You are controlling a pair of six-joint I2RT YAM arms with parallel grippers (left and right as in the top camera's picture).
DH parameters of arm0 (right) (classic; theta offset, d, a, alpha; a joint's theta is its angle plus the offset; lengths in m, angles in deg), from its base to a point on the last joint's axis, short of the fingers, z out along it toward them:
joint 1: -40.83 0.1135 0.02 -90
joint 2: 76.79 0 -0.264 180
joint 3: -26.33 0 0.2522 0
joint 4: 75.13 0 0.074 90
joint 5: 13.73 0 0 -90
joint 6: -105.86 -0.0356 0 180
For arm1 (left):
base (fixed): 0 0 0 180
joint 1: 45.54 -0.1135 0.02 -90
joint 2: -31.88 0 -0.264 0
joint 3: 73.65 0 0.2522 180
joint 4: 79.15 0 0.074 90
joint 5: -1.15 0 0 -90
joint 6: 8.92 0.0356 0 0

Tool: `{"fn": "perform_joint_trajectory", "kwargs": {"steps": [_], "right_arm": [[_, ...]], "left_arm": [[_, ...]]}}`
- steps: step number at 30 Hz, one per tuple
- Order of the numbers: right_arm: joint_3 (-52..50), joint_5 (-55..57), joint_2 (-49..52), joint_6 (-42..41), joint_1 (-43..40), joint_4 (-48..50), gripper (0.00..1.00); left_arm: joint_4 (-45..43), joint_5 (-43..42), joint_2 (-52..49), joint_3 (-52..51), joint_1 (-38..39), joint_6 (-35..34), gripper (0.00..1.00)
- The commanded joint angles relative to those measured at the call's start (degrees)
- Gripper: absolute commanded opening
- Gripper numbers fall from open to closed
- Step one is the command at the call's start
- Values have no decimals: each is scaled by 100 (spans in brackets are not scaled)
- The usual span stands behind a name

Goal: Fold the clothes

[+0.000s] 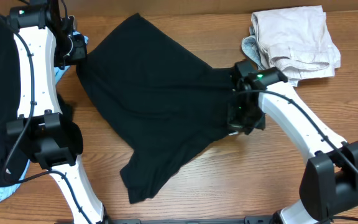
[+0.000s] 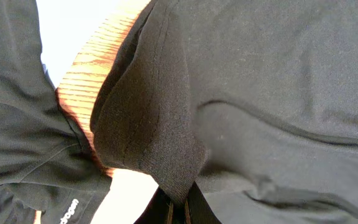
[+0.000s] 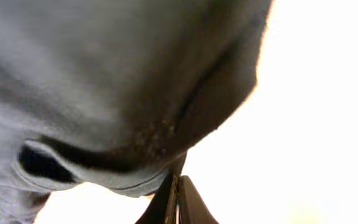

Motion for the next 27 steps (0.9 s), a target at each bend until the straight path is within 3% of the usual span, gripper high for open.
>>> {"fn": "perform_joint_trajectory", "kwargs": {"steps": [1, 6, 9, 10, 17, 27], "right_arm": [[-98, -2, -79, -240, -103, -219, 4], [-691, -9, -79, -612, -111, -356, 4], [-1014, -7, -79, -634, -114, -380, 54], [-1088, 2, -79, -634, -116, -367, 59], [-861, 181, -111, -621, -597, 313, 61], [-811, 280, 289, -129, -1475, 2994, 55]], "left_arm": [[-37, -17, 66, 94, -33, -76, 4], [-81, -17, 66, 94, -79, -68, 4], [-98, -17, 66, 94, -101, -55, 4], [-98, -17, 66, 94, -103, -52, 4], [-116, -22, 66, 94, -103, -13, 4], [-212, -20, 66, 94, -103, -15, 4]]}}
